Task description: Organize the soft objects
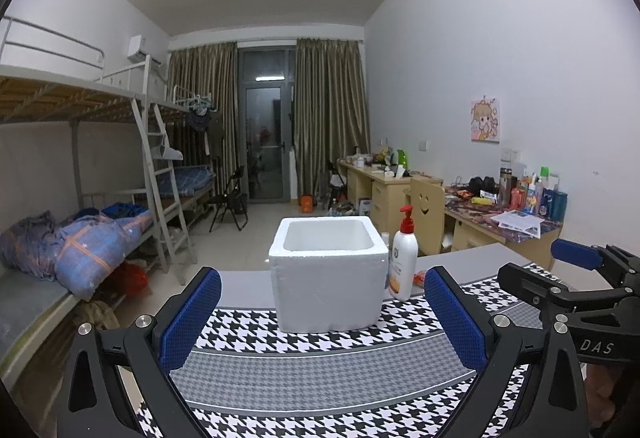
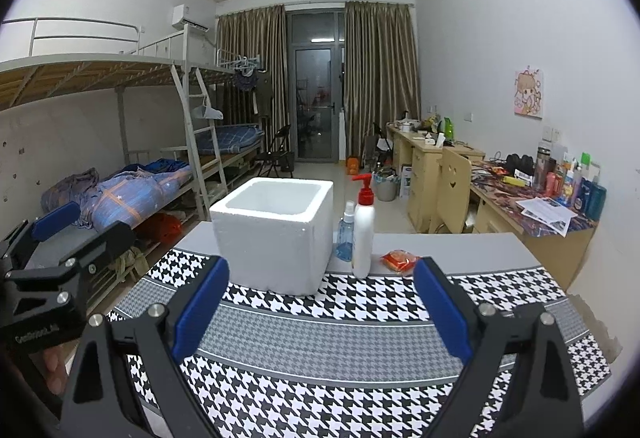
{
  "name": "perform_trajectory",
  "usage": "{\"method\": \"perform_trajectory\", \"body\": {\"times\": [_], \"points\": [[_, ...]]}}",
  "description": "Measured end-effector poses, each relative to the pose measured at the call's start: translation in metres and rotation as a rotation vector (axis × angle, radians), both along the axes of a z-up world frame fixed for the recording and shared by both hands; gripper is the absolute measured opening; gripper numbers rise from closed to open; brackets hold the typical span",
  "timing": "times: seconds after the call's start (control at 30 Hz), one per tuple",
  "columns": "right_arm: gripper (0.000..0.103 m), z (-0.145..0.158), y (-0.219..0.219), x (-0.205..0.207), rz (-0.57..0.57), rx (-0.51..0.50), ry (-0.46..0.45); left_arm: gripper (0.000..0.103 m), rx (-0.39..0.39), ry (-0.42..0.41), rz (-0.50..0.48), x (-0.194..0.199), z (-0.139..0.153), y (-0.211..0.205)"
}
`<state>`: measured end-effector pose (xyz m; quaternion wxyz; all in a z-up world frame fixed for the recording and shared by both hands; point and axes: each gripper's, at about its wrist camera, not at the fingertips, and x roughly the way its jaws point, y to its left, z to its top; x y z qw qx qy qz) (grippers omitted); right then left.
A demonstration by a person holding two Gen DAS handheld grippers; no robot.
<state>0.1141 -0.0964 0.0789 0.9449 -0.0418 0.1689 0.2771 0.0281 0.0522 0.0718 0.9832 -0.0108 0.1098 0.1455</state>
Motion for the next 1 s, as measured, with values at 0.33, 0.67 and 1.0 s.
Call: {"method": "perform_trajectory", "body": {"times": [0.33,0.67,1.0], "points": [[0.096,-0.014,0.001,-0.007,0.014,0.005,-0.039,0.102,-0.035,-0.027,0.028,-0.004,-0.022,0.004],[0.096,-0.027,-0.007,-0.008,-0.015,0.017,-0.045,0.102,-0.008,-0.036,0.014,-0.008,-0.037,-0.006],[0.096,-0.037,-0.017,-0.009,-0.048,0.036,-0.028,0.102,-0.011,-0.012,-0.002,-0.004,-0.049,-0.009]]}}
